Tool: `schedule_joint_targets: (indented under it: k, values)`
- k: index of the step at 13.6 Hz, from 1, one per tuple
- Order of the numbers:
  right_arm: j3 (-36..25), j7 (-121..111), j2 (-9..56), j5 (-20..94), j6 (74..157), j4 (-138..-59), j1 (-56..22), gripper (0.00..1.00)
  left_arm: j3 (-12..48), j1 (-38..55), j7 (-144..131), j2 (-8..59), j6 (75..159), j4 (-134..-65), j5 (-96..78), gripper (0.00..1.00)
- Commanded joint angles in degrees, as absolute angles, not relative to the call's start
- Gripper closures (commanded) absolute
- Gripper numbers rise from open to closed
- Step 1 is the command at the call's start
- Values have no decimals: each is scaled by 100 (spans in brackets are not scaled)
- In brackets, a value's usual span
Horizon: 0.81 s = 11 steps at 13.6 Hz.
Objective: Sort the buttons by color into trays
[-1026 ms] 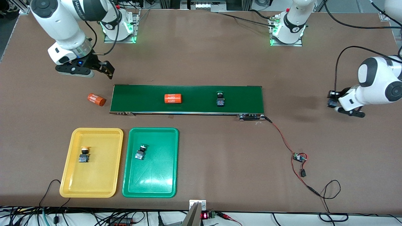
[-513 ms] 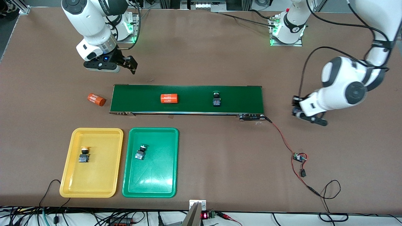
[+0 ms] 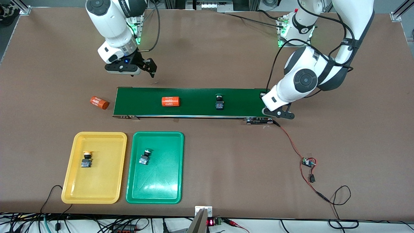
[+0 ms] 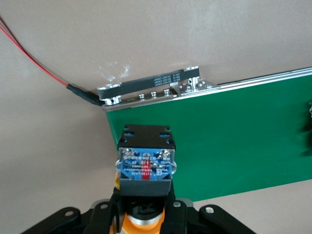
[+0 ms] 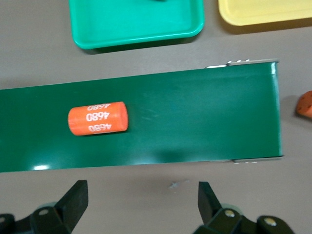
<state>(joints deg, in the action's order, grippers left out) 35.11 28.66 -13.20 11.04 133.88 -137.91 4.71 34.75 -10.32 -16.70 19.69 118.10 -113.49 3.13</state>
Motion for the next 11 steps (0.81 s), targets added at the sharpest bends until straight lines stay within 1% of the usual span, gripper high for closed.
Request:
schedule_joint_targets:
  k: [1,5,8,11]
  values:
    - [3586,2988,-1074,1160,13474,-13633,553,0,3410,-1011,-1652,2267,11891,-11276,167,100]
    - [3586,3146,-818,1073,13526,-13509,536,0,3349,-704,-1670,2478,12067,-11276,123,100]
    - [3586,3146,-817,1072,13518,-13509,545,0,3331,-686,-1670,2663,12216,-11276,-132,100]
    - [3577,3146,-835,1064,13518,-13517,545,0,3331,-615,-1714,2681,12226,-11285,-176,98]
